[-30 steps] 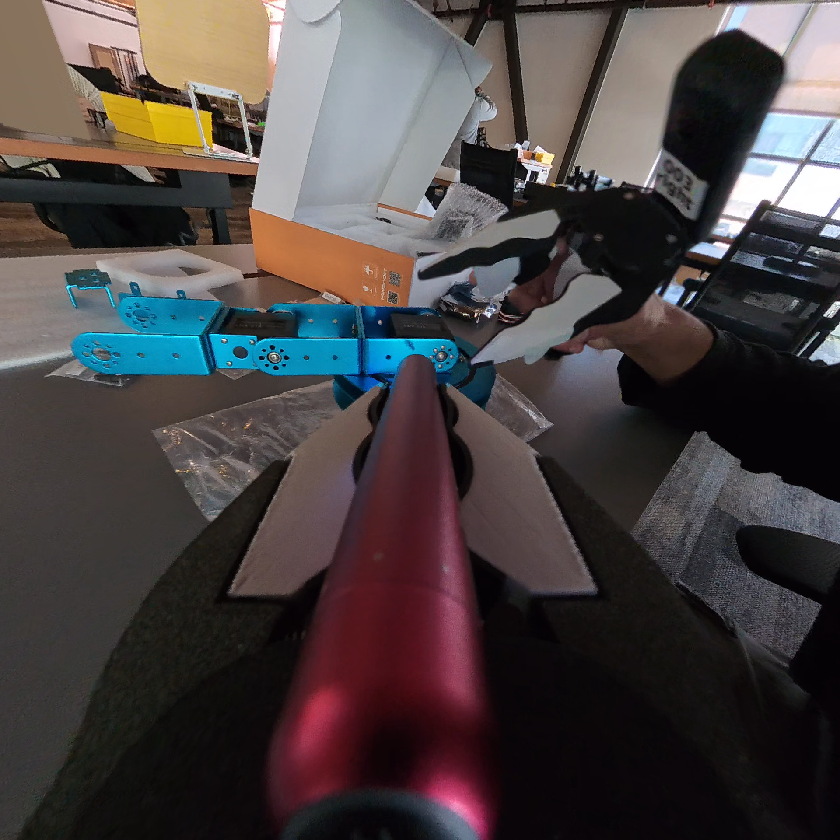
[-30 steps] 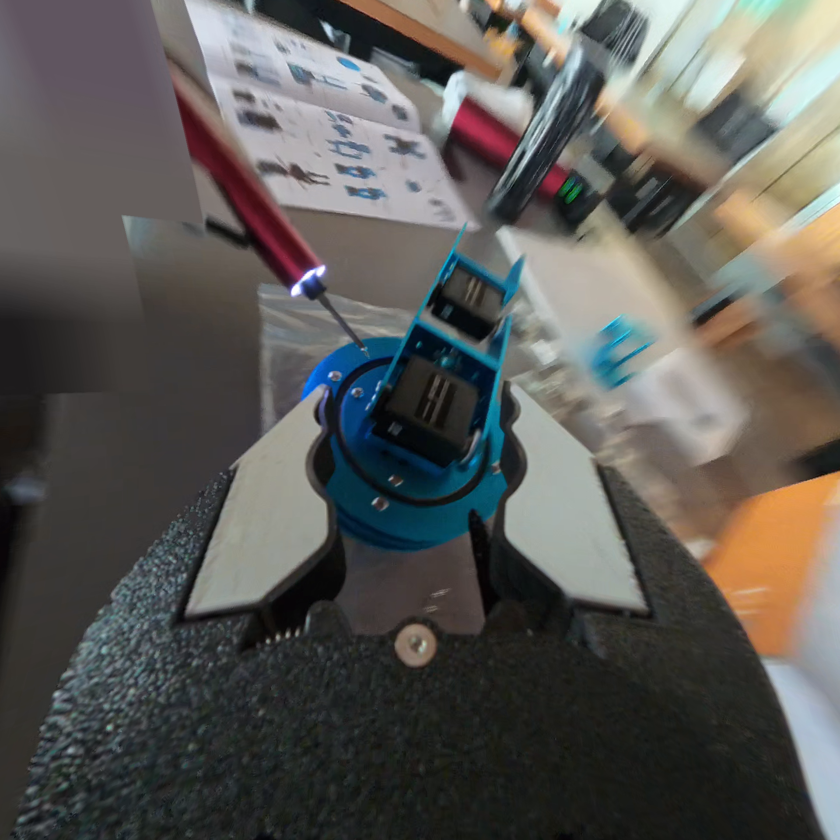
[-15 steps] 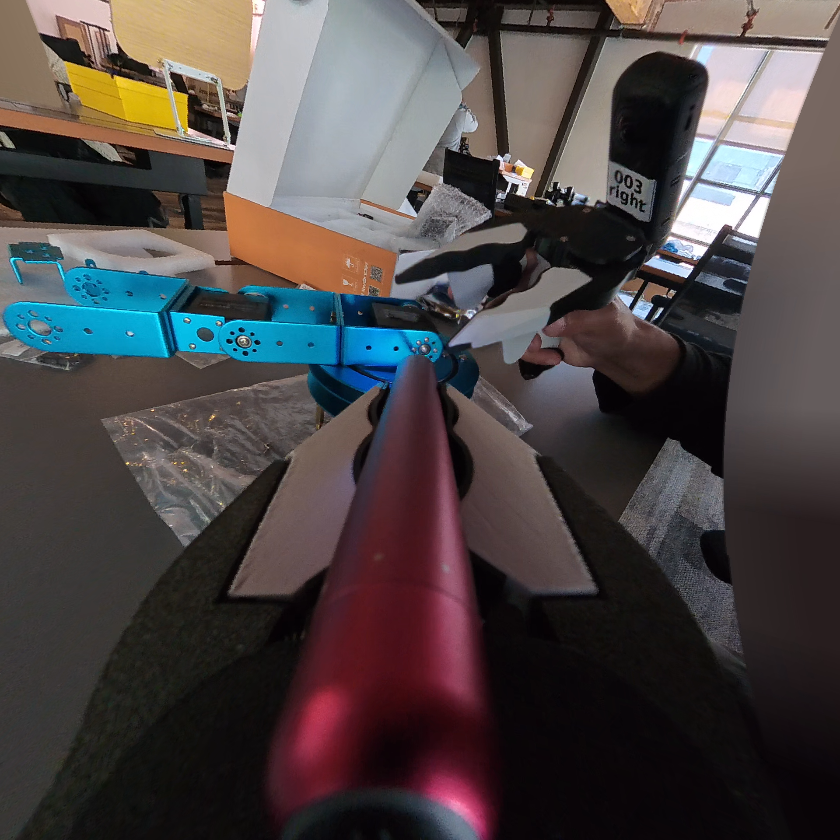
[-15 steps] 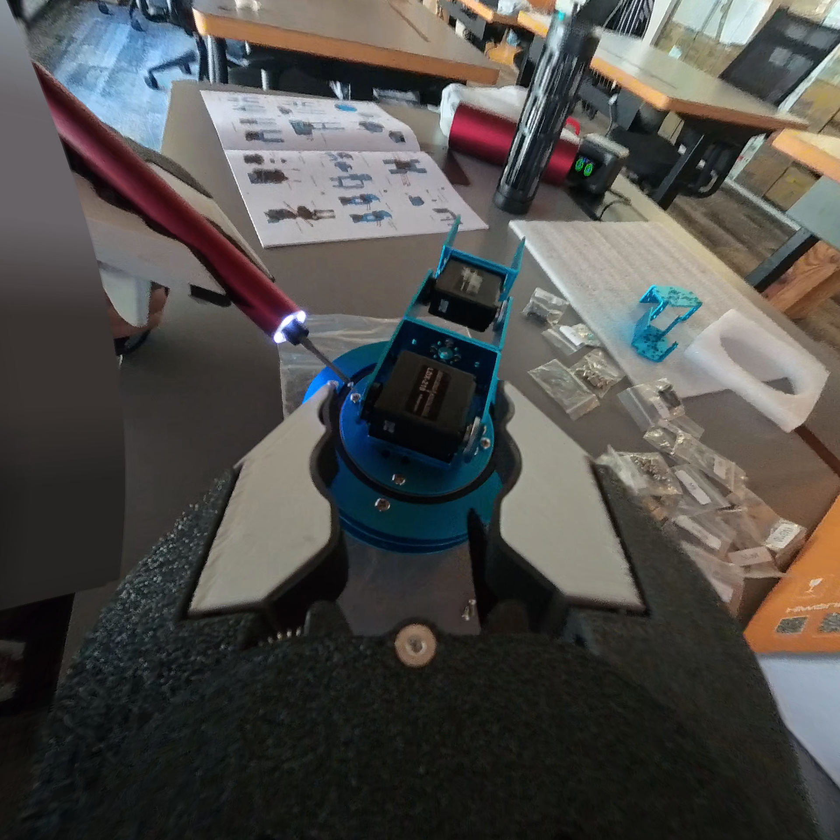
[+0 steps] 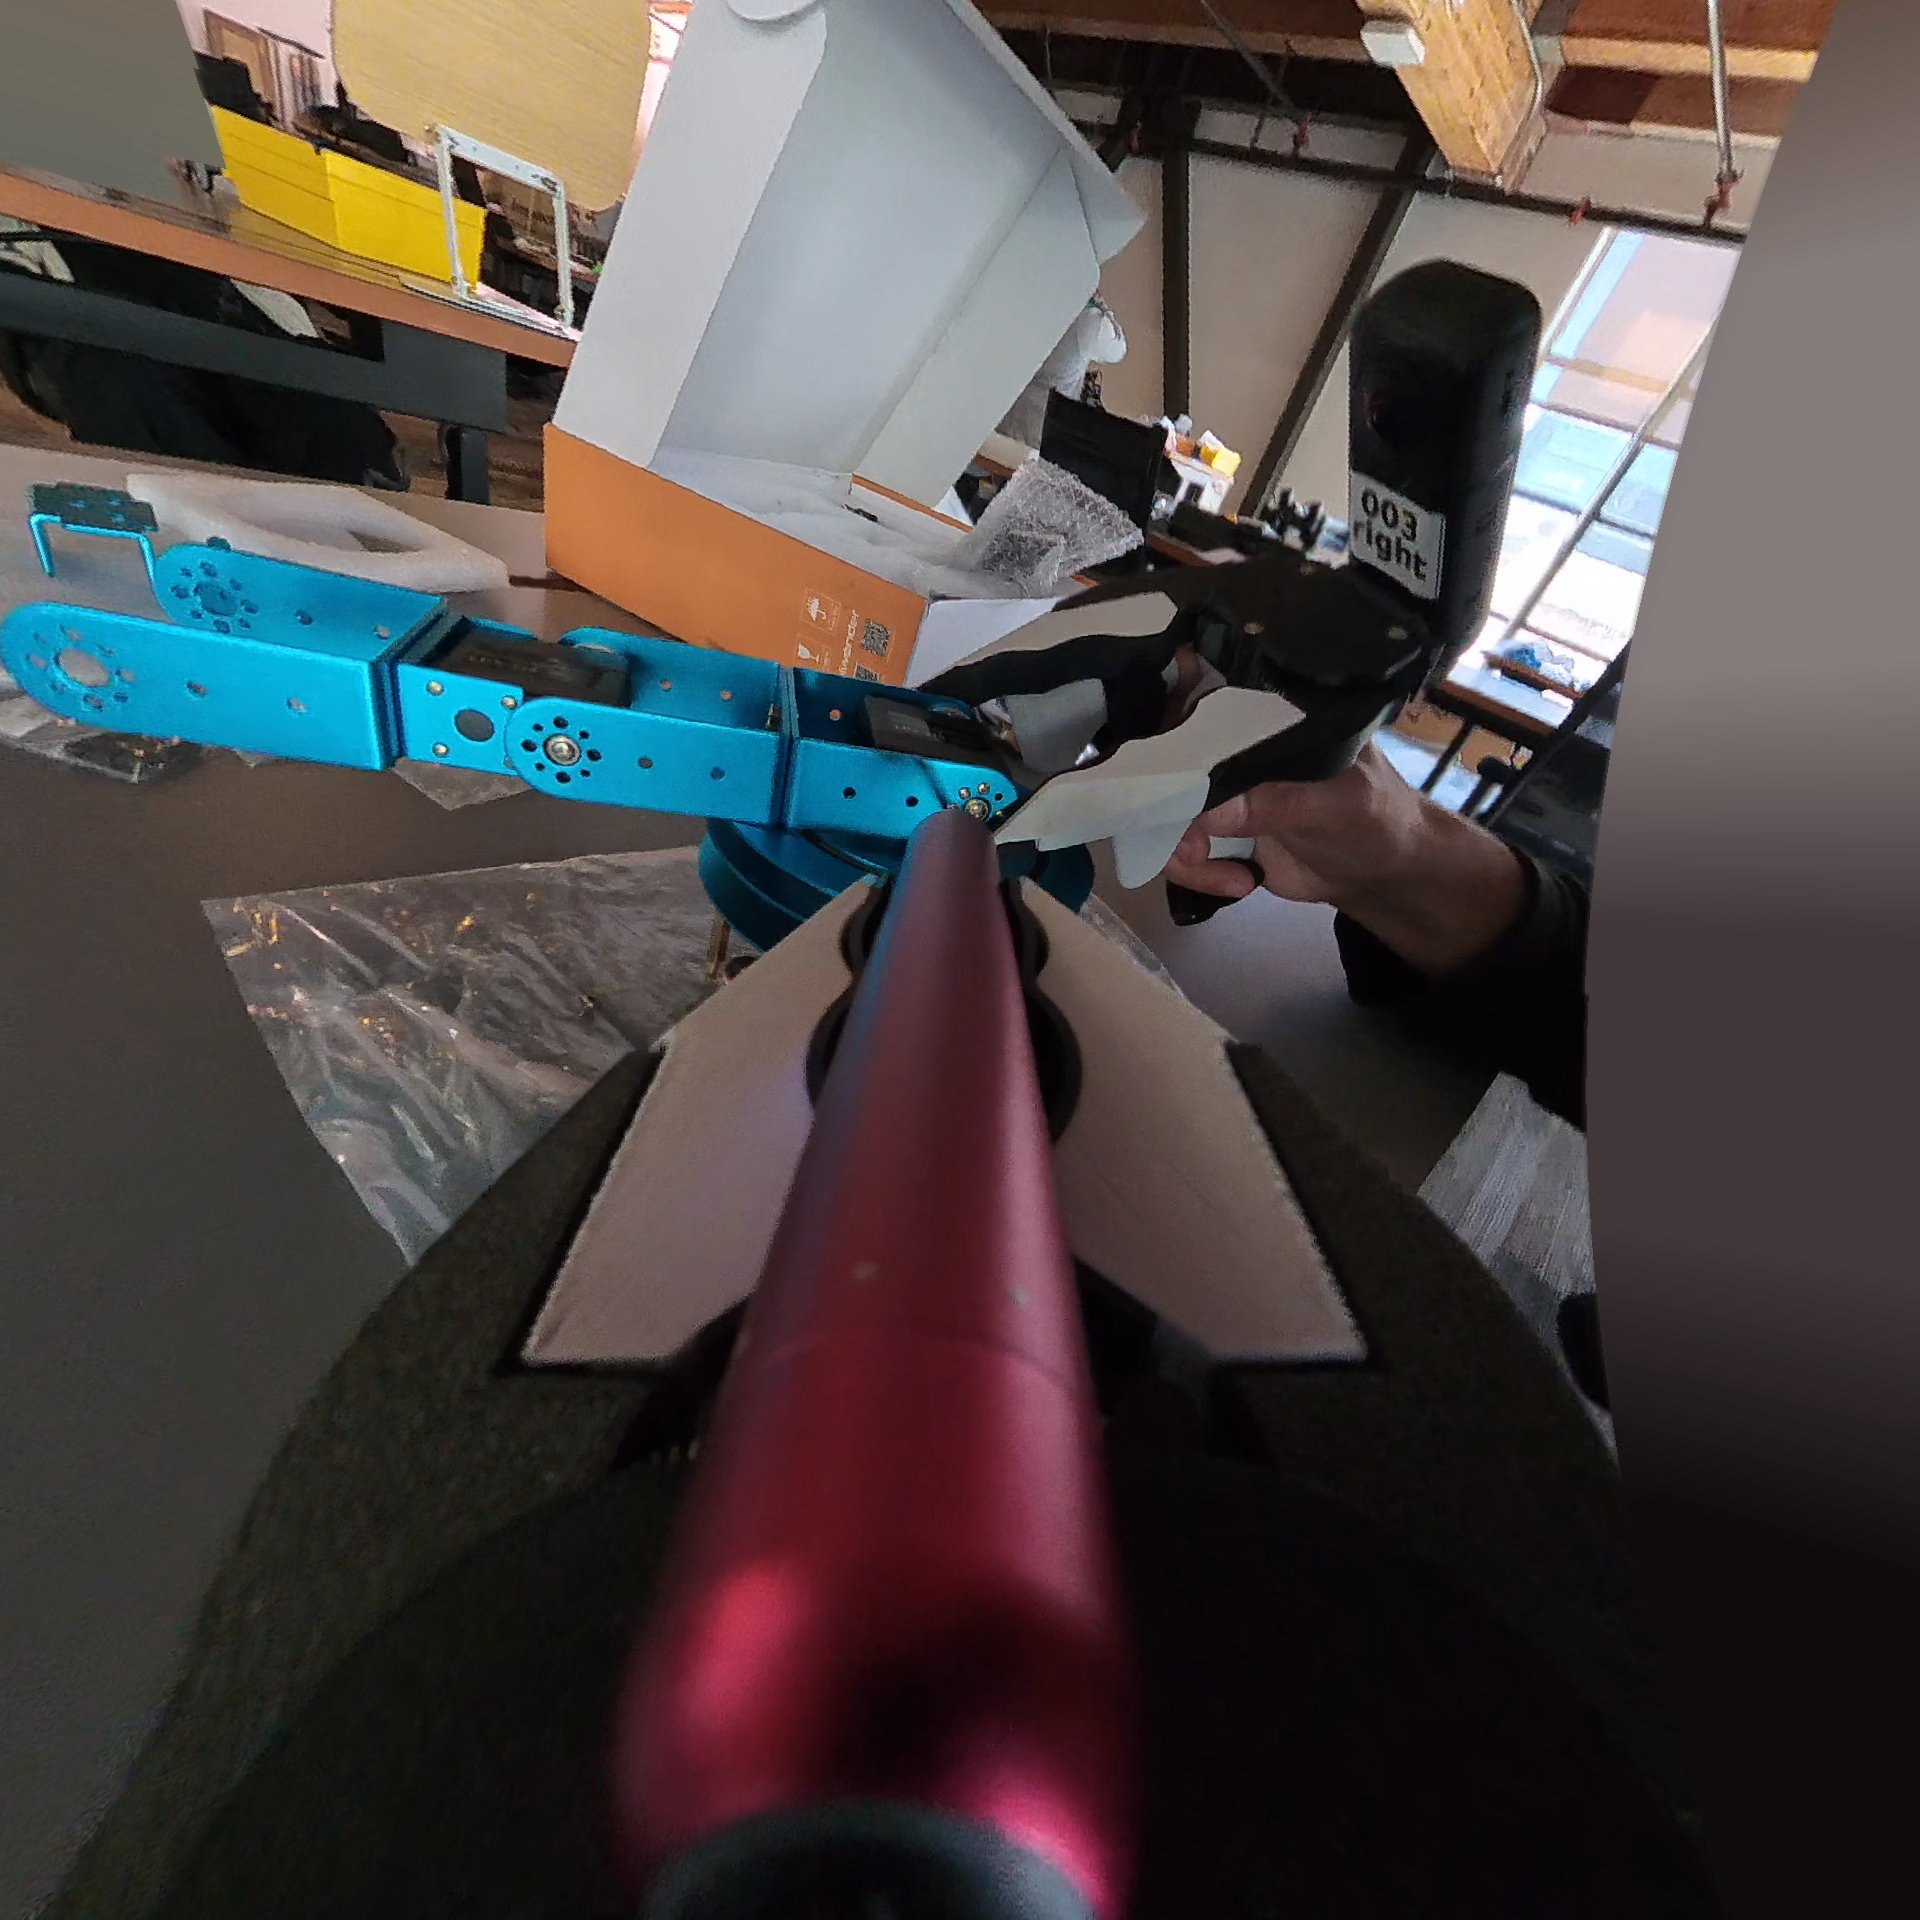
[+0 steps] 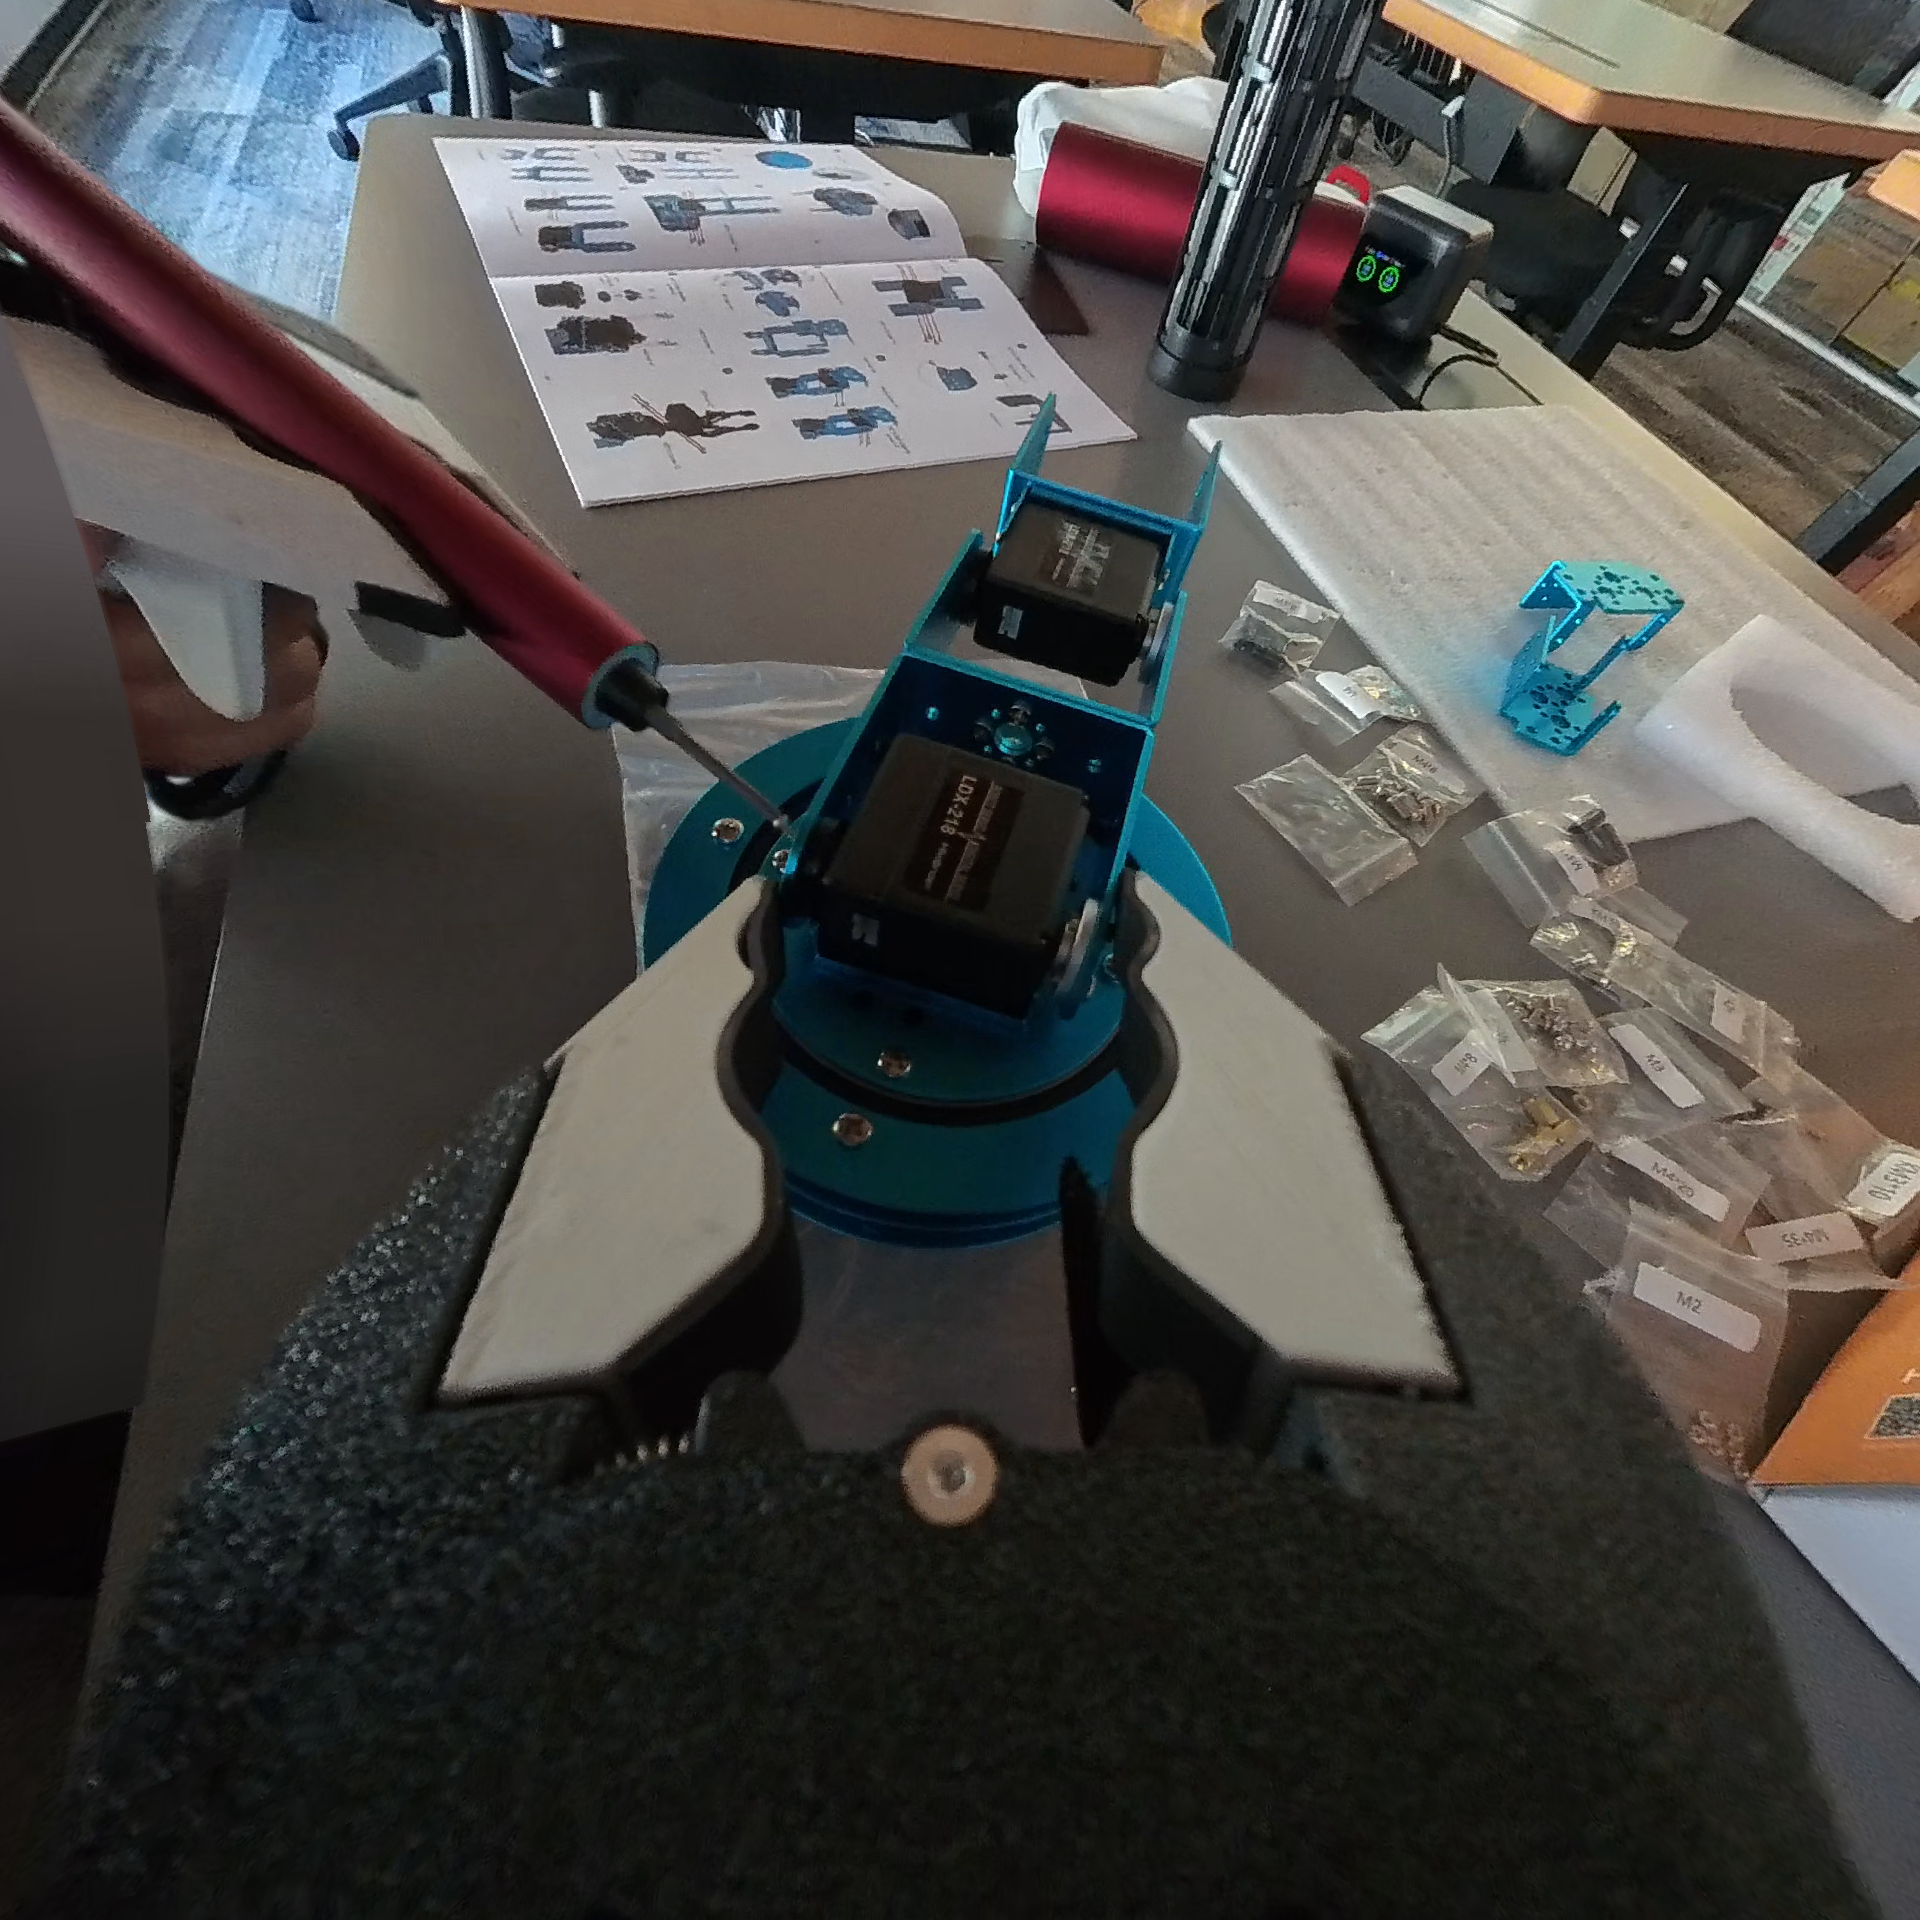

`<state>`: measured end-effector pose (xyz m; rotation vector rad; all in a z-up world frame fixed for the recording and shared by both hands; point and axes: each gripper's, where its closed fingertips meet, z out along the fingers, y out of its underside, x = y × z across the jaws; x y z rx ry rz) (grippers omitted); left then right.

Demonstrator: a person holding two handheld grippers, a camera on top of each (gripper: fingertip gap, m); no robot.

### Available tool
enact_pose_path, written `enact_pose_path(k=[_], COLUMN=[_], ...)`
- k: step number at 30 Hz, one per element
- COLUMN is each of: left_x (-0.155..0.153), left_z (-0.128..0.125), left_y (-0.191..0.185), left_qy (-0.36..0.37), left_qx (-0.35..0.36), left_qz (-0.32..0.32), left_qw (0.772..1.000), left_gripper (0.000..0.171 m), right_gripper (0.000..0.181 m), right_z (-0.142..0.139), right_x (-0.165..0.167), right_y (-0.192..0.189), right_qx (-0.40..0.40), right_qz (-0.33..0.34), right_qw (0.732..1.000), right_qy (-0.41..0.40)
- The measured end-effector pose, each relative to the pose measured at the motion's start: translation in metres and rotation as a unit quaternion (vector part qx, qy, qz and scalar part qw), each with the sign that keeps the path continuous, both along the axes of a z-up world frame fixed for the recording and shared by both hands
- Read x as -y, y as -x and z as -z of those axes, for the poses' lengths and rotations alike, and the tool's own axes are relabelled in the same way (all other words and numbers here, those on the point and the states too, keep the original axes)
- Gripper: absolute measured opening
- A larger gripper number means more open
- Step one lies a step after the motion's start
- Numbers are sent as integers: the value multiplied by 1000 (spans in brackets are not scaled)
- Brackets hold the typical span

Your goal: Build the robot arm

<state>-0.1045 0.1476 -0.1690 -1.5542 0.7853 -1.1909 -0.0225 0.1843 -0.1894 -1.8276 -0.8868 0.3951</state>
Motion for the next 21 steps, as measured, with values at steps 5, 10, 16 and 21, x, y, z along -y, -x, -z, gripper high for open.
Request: enact_pose_path(k=[5, 10, 16, 21], left_x=[-2, 13, 22, 25], left_z=[-9, -3, 5, 13], left_y=[0, -6, 8, 15], left_qy=[30, 47, 86, 101], left_qx=[55, 85, 187, 224], left_qz=[-40, -62, -139, -156], left_qw=[997, 993, 969, 957], left_gripper=[20, 20, 20, 20], right_gripper=[75, 73, 60, 59], right_z=[7, 6, 9, 9], right_x=[3, 11, 9, 9], right_y=[-3, -2, -6, -6], right_qx=[8, -44, -81, -80], right_qz=[-15, -49, -47, -47], right_qw=[1000, 998, 995, 995], right_qy=[13, 17, 25, 21])
